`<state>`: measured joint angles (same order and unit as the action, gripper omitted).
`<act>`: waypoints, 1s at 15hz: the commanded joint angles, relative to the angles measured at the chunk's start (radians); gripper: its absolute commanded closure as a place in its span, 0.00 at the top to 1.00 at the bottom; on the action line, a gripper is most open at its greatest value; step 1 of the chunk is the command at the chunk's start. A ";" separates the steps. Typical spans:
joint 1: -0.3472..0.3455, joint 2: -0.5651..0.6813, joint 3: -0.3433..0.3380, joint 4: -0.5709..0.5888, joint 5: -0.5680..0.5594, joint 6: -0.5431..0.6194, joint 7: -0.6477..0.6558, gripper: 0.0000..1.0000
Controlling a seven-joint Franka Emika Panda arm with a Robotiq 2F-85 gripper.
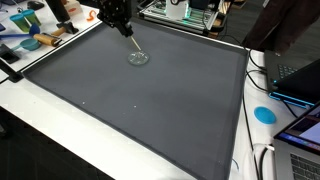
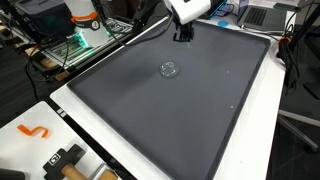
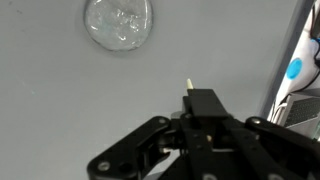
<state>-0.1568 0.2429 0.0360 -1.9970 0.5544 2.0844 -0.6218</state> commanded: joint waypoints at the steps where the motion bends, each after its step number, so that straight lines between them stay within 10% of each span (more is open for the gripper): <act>1: -0.022 0.012 -0.008 0.012 0.064 -0.066 -0.066 0.03; 15: -0.026 0.048 -0.029 0.017 0.141 -0.098 -0.160 0.03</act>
<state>-0.1743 0.2700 0.0124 -1.9890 0.6569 1.9983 -0.7336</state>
